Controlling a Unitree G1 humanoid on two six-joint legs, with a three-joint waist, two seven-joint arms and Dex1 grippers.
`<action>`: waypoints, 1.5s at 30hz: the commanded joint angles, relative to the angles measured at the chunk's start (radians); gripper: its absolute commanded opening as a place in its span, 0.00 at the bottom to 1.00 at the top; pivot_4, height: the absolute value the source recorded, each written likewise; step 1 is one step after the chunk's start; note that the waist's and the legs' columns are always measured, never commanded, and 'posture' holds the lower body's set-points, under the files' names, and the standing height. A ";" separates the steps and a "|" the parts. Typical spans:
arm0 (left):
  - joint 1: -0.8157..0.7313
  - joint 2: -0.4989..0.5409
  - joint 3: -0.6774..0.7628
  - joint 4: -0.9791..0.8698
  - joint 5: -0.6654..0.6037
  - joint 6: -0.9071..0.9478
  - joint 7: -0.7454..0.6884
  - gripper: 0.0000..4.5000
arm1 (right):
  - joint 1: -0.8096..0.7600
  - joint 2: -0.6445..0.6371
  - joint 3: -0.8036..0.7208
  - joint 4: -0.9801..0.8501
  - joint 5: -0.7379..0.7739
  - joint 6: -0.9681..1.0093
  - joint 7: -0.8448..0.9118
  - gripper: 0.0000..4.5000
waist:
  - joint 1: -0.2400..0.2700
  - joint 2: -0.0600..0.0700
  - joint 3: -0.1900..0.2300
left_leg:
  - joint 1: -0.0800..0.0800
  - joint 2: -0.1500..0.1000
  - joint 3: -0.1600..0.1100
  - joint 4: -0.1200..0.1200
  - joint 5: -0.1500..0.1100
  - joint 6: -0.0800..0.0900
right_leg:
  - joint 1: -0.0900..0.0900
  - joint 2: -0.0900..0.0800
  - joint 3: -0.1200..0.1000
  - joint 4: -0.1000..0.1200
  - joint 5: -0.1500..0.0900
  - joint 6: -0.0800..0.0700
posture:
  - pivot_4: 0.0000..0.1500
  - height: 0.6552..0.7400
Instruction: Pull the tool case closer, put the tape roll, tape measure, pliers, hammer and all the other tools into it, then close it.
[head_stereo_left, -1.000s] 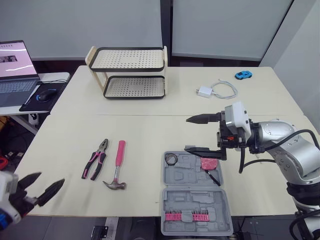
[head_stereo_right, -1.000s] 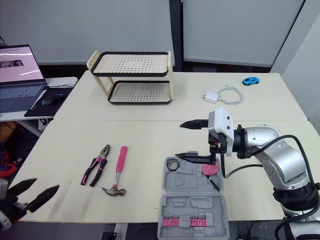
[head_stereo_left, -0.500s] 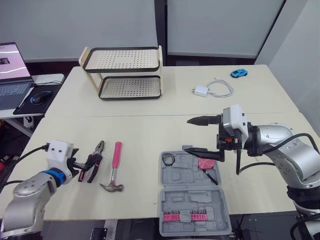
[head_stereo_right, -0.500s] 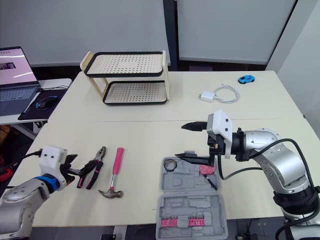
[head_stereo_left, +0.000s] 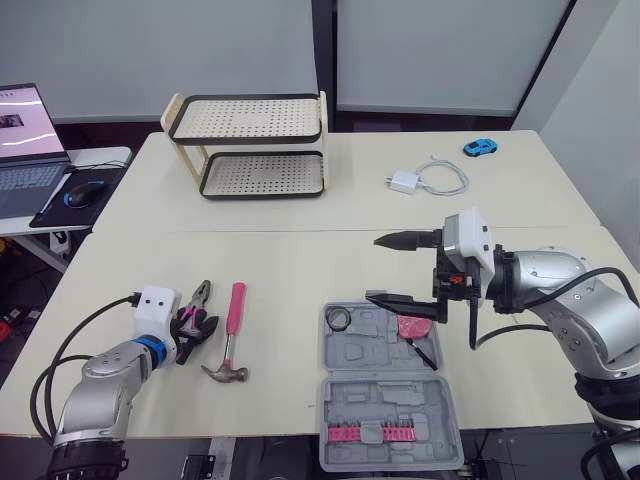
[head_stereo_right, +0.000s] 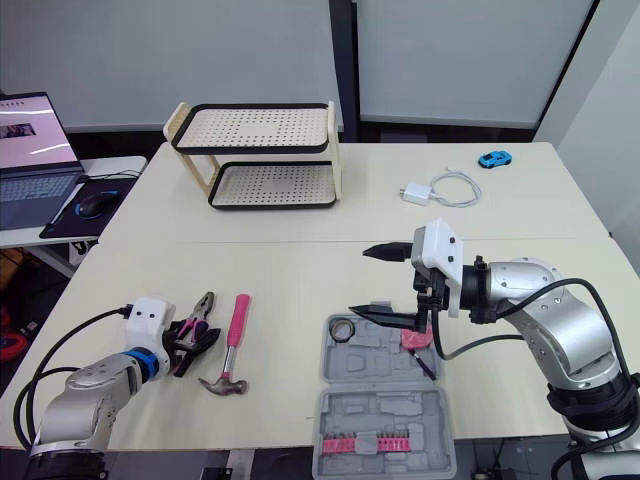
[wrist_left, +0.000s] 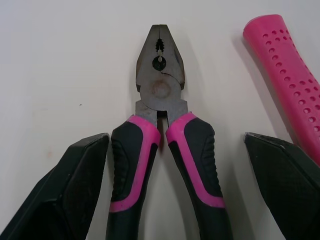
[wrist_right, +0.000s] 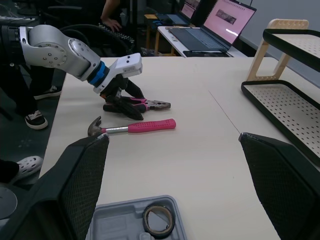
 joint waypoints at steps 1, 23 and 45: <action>0.005 0.000 -0.009 0.001 0.024 0.026 0.022 1.00 | -0.012 0.002 -0.007 -0.044 0.007 0.003 -0.013 0.99 | 0.000 0.000 0.000 | 0.000 0.000 0.000 0.000 0.000 0.000 | 0.000 0.000 0.000 0.000 0.000 0.000 | 1.00 1.00; 0.014 0.174 0.039 -0.132 -0.013 0.070 -0.095 0.56 | -0.025 -0.017 0.000 -0.014 -0.018 -0.010 0.006 1.00 | -0.003 -0.002 0.001 | -0.001 0.000 0.000 0.000 0.000 0.000 | -0.002 0.000 0.000 0.000 0.000 0.000 | 1.00 1.00; -0.479 0.335 -0.511 -0.513 -0.134 0.218 -0.641 0.56 | 0.045 -0.082 0.080 -0.069 -0.125 0.028 -0.003 1.00 | -0.008 -0.002 0.003 | -0.012 -0.004 0.001 0.002 0.000 0.000 | -0.009 0.002 -0.001 0.001 0.000 0.000 | 1.00 1.00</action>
